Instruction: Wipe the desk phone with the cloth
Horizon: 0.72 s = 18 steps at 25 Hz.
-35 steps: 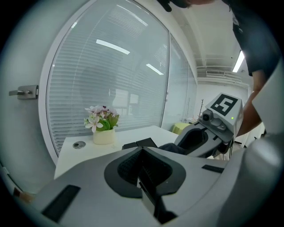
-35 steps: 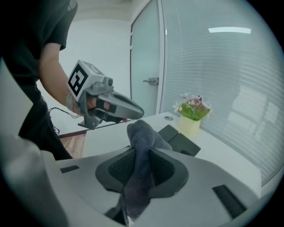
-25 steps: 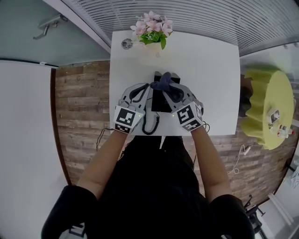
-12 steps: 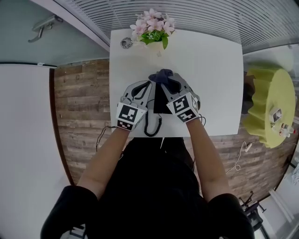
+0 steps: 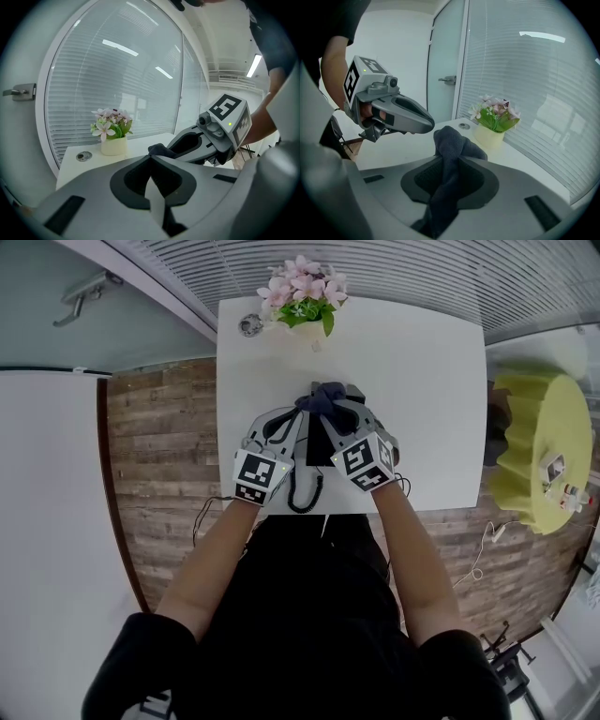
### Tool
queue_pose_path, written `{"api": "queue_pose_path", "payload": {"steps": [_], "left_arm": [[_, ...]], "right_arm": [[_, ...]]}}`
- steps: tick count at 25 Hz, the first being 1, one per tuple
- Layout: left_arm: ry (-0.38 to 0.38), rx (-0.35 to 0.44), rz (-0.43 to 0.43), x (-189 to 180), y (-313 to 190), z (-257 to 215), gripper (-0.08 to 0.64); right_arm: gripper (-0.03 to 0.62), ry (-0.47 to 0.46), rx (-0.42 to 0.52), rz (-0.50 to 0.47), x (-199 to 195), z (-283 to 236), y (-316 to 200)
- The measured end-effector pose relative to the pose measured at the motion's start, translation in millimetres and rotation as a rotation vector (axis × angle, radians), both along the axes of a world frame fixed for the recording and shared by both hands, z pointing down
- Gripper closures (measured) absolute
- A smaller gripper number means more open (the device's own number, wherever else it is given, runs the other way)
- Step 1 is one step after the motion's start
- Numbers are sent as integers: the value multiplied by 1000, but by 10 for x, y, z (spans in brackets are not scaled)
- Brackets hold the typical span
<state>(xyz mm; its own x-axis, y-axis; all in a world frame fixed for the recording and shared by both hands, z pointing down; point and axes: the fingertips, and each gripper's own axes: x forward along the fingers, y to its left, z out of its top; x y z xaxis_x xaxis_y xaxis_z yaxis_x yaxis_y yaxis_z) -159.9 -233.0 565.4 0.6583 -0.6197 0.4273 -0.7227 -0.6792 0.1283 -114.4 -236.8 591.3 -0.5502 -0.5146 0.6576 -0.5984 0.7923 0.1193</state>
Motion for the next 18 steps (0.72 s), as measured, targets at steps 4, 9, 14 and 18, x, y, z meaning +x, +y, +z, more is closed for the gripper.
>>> {"api": "queue_pose_path", "payload": {"steps": [4, 9, 14, 18], "left_arm": [[-3, -16, -2, -3, 90, 63, 551], [-24, -41, 1, -14, 226, 138, 551], [-30, -50, 7, -1, 378, 224, 551], [-34, -72, 8, -12, 550, 287, 551]], "right_arm": [[492, 2, -18, -16, -10, 71, 156], [492, 21, -22, -40, -24, 150, 347], [492, 49, -24, -68, -44, 248, 544], [492, 58, -40, -94, -73, 332, 751]]}}
